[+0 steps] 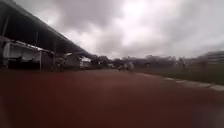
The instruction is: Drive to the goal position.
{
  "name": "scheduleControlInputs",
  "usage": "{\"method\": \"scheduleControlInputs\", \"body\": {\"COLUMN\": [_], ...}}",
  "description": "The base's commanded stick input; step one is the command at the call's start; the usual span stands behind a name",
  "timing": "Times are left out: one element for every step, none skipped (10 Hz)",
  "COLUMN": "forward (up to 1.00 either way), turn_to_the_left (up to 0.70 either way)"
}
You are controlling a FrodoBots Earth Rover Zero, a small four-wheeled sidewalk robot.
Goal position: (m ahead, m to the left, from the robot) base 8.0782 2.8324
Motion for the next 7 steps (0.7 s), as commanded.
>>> {"method": "scheduleControlInputs", "body": {"forward": [0.50, 0.50, 0.50, 0.50, 0.50, 0.50, 0.50], "turn_to_the_left": [0.02, 0.02, 0.02, 0.02, 0.02, 0.02, 0.02]}}
